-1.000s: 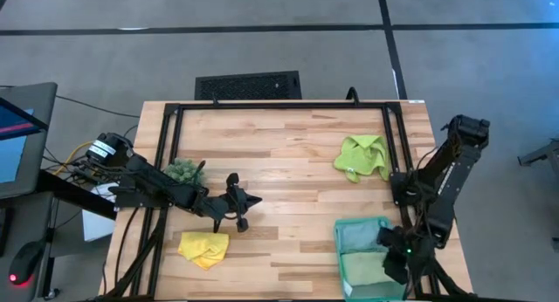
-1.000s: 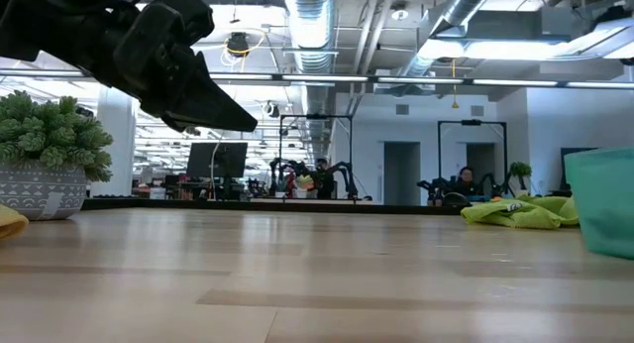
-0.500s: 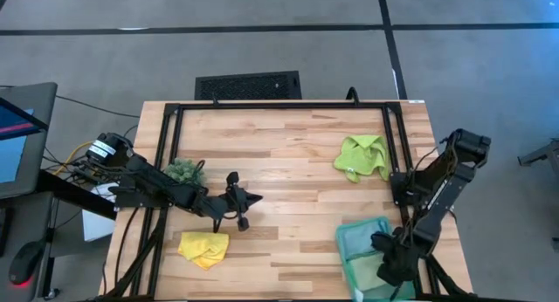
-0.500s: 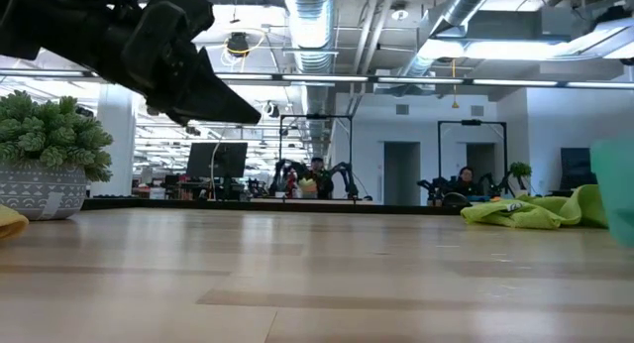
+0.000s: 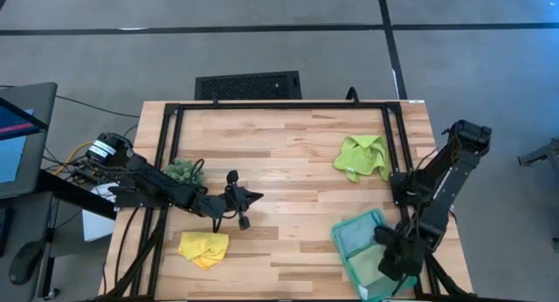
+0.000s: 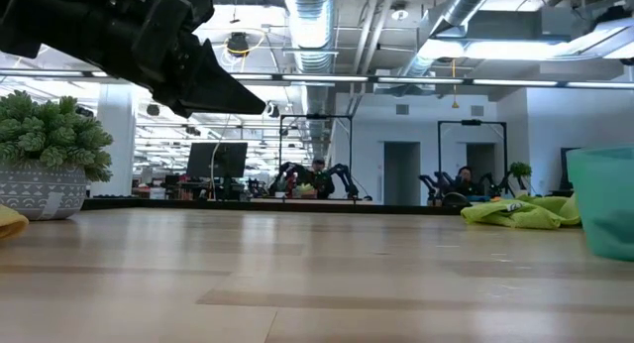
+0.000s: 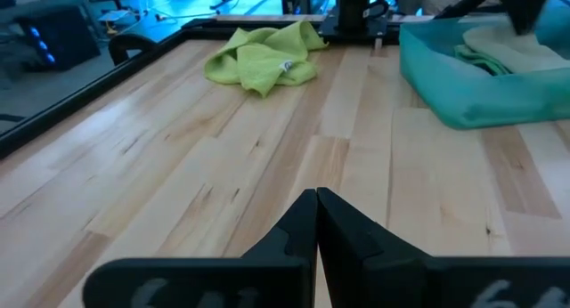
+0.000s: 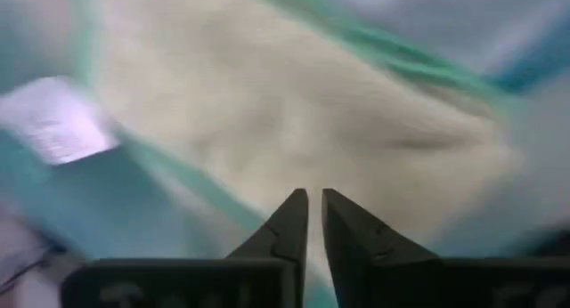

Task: Fold microfiber towels
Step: Put the folded green microfiber cloth into the green bin

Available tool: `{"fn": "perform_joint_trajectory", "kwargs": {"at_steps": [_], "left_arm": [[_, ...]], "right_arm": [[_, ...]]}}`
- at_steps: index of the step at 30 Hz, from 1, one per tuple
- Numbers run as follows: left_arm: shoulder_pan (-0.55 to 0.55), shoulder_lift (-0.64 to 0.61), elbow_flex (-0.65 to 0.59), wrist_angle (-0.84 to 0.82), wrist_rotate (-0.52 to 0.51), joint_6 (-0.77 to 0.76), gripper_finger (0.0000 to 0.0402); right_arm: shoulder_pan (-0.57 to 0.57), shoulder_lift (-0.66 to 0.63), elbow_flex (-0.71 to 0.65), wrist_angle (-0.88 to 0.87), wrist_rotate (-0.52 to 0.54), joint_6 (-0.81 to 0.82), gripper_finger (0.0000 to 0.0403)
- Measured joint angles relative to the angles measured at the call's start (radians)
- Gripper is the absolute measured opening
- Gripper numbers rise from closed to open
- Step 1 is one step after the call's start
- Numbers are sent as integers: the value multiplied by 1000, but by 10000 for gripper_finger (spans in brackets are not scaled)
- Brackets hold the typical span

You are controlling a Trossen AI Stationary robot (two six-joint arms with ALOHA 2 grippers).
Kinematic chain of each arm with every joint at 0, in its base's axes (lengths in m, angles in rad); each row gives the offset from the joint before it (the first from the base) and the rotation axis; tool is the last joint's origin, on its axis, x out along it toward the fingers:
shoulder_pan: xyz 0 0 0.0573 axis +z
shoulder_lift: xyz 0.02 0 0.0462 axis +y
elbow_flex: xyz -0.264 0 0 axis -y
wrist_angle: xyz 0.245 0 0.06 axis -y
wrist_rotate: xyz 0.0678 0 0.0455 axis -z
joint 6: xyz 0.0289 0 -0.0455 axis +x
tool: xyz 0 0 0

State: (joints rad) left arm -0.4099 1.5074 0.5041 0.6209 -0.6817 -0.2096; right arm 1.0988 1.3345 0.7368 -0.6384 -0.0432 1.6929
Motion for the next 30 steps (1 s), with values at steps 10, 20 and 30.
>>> {"fn": "perform_joint_trajectory", "kwargs": {"at_steps": [10, 20, 30], "left_arm": [[0, 0, 0, 20, -6, 11, 0], [0, 0, 0, 16, -6, 13, 0], [0, 0, 0, 14, -15, 18, 0]], "right_arm": [[-110, 113, 2, 289, 192, -311, 59], [-233, 297, 8, 344, 196, -385, 19], [-248, 121, 1, 224, 389, -410, 28]]}}
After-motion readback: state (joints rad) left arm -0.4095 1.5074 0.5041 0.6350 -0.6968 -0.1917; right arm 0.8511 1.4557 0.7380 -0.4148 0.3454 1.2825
